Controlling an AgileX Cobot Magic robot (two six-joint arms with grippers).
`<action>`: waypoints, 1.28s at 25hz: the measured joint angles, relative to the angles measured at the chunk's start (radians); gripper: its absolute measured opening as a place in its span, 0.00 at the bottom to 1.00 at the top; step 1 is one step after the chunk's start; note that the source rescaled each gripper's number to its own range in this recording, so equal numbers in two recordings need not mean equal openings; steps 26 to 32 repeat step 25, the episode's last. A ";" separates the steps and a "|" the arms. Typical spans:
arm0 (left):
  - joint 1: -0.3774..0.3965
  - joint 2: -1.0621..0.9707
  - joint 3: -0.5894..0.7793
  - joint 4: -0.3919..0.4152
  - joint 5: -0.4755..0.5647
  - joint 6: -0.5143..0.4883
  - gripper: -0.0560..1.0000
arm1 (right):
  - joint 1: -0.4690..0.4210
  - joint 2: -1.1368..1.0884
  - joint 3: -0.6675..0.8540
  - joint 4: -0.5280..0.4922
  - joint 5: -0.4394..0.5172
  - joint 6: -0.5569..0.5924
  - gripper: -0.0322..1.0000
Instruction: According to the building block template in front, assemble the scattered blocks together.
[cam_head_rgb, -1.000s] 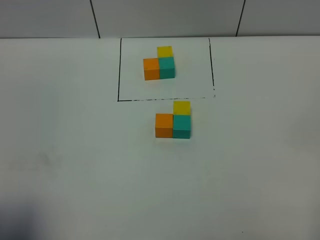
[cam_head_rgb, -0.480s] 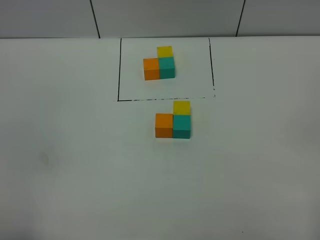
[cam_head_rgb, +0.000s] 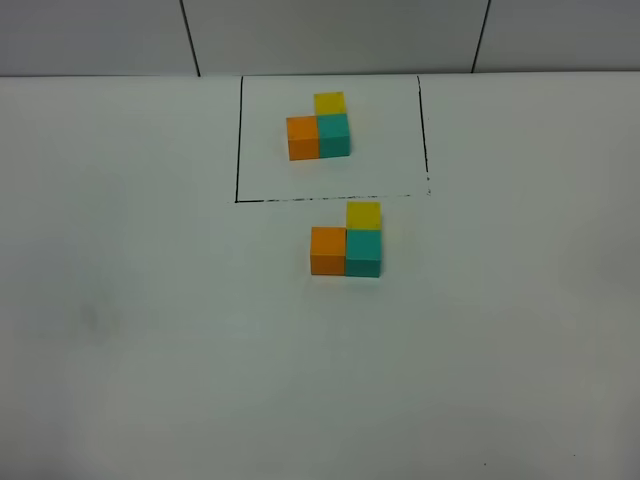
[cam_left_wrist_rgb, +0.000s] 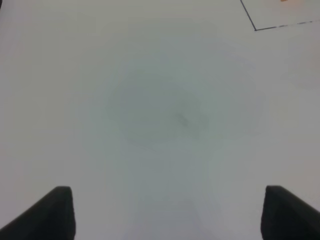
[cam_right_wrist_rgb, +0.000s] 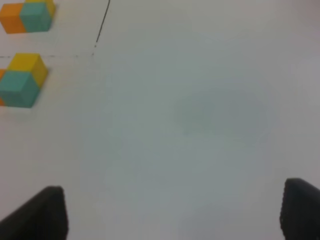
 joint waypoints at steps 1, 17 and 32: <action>0.000 0.000 0.000 0.000 0.000 0.000 0.74 | 0.000 0.000 0.000 0.000 0.000 0.000 0.74; 0.000 0.000 0.000 0.000 0.000 0.000 0.74 | 0.000 0.000 0.000 0.000 0.000 0.000 0.74; 0.000 0.000 0.000 0.000 -0.001 -0.001 0.74 | 0.000 0.000 0.000 0.000 0.000 0.000 0.74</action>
